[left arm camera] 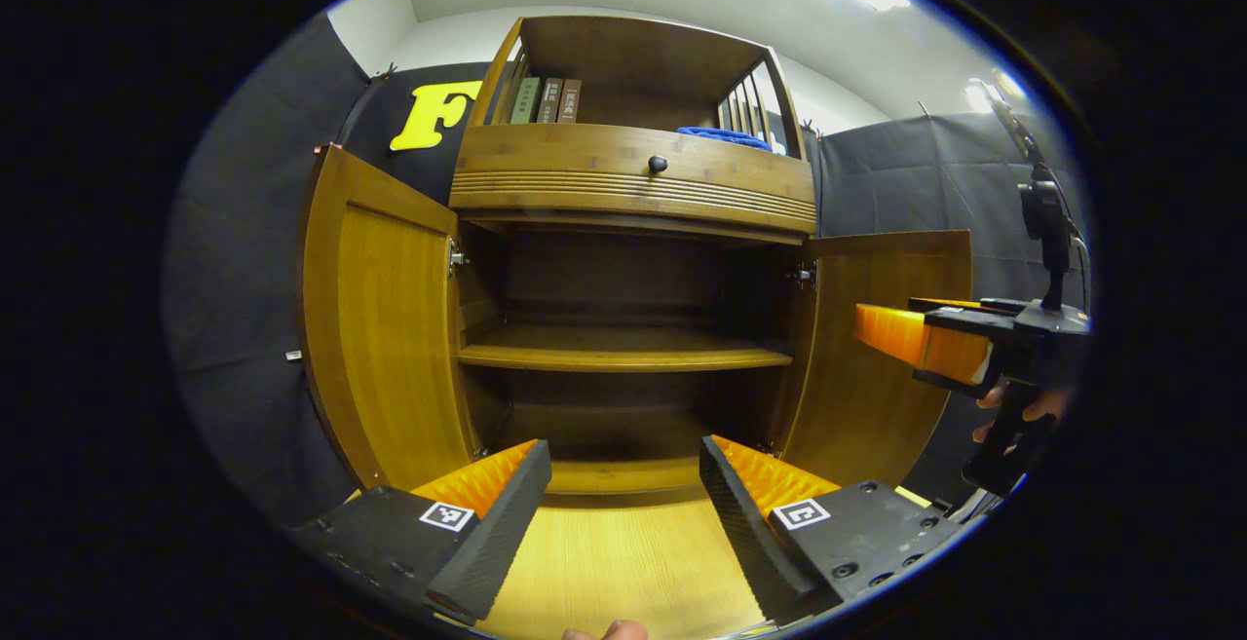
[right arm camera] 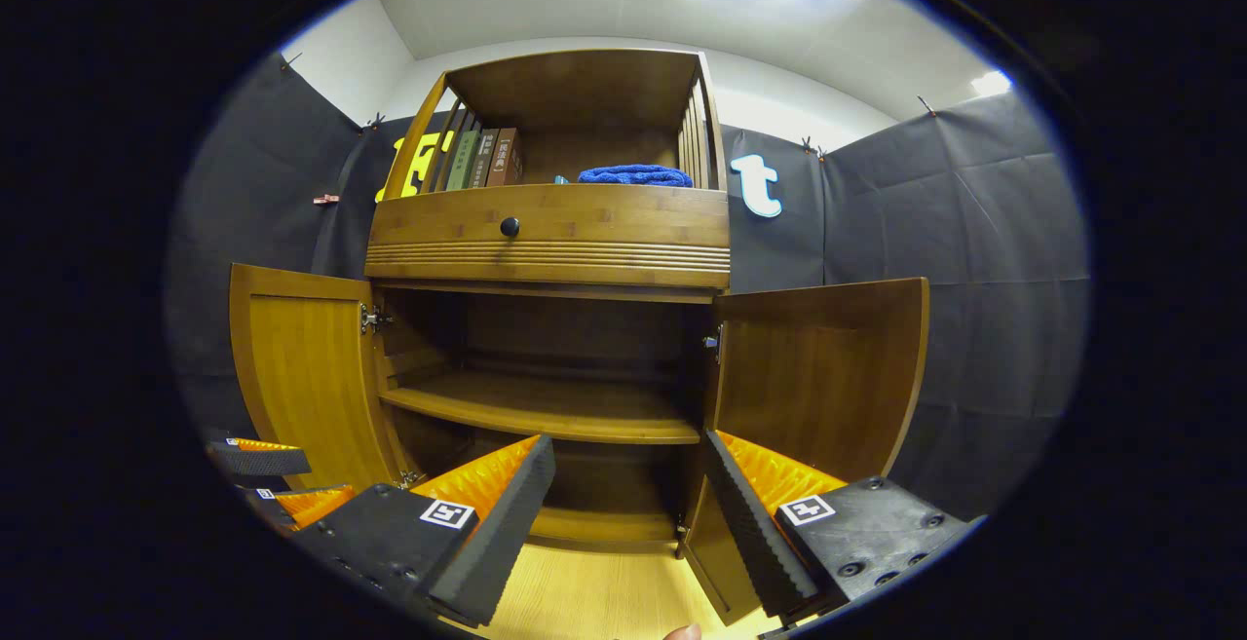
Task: Open the right door of the double-door shoe cabinet with the right hand, and open the left door with the left hand.
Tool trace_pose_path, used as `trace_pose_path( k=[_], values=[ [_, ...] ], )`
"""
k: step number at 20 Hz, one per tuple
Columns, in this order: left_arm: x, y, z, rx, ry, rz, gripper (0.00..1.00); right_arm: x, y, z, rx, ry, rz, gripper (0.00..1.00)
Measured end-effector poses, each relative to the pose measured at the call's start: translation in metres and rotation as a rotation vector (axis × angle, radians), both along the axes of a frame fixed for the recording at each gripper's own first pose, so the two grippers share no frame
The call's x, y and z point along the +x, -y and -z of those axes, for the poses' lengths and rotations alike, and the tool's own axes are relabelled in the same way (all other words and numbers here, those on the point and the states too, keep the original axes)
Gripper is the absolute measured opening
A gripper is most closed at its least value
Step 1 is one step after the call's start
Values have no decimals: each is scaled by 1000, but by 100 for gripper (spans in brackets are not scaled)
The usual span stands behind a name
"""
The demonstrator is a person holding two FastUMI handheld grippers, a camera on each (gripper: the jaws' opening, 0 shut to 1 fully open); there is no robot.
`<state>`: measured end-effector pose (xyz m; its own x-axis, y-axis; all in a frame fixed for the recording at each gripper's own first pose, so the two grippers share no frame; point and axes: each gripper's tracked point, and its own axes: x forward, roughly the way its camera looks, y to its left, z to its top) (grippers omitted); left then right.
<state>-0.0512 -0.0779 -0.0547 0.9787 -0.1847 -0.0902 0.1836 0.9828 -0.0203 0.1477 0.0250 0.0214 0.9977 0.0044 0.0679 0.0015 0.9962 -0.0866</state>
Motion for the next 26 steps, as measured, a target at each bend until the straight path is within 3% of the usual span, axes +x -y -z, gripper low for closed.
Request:
trace_pose_path(
  k=[19, 26],
  values=[
    [7, 28, -14, 49, 30, -77, 95, 1, 27, -5, -50, -6, -49, 98],
    [2, 42, -11, 27, 24, -118, 95, -8, 49, 1, 4, -14, -54, 100]
  ],
)
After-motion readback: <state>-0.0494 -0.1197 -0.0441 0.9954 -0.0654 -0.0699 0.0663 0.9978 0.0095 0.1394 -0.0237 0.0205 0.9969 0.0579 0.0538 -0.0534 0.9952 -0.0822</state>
